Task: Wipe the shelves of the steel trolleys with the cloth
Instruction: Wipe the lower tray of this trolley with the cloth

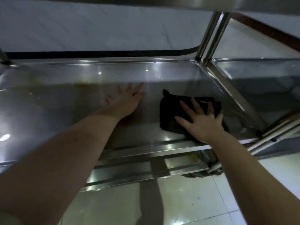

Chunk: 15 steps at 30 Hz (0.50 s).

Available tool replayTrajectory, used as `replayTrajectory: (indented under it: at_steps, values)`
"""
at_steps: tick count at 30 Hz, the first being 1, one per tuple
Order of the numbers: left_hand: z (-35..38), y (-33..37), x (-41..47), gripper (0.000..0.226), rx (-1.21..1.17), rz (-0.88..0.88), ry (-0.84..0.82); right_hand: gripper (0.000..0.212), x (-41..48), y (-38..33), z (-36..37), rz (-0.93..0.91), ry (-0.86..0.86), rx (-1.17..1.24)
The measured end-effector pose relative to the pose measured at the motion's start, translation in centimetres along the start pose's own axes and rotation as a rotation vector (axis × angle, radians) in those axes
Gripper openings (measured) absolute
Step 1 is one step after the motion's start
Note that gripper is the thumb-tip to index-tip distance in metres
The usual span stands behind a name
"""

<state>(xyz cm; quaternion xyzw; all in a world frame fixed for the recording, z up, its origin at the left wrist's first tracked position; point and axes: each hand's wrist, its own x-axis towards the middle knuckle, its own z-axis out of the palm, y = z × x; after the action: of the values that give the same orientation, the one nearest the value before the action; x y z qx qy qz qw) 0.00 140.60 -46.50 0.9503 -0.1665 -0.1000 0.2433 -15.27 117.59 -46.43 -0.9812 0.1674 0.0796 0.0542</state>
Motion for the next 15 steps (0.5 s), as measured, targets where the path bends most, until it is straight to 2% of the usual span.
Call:
replayTrajectory:
  at_steps: [2,3,6,9,11,15]
  values:
    - [-1.9,-1.0,-1.0,0.052,-0.242,0.086,0.032,0.071,-0.9,-5.5,0.7,-0.073,0.026,-0.029]
    - [-3.0,-1.8,-1.6,0.052,-0.264,0.125,0.063,0.071,-1.4,-8.6,1.1,-0.1,0.037,-0.03]
    - [-6.2,-5.7,-3.5,0.059,-0.155,0.136,0.191,0.071,-3.2,-18.5,2.0,-0.178,0.043,-0.014]
    - [-8.1,-10.2,-6.3,0.06,-0.08,0.037,0.22,0.072,-5.4,-26.0,3.0,-0.307,-0.007,-0.056]
    - [-8.4,-12.0,-8.0,0.058,-0.013,-0.028,0.188,0.069,-4.6,-26.8,2.7,-0.317,-0.017,-0.051]
    - [-5.8,-10.6,-11.5,0.058,0.091,0.052,0.162,0.055,1.4,-20.7,-0.4,-0.077,0.138,0.172]
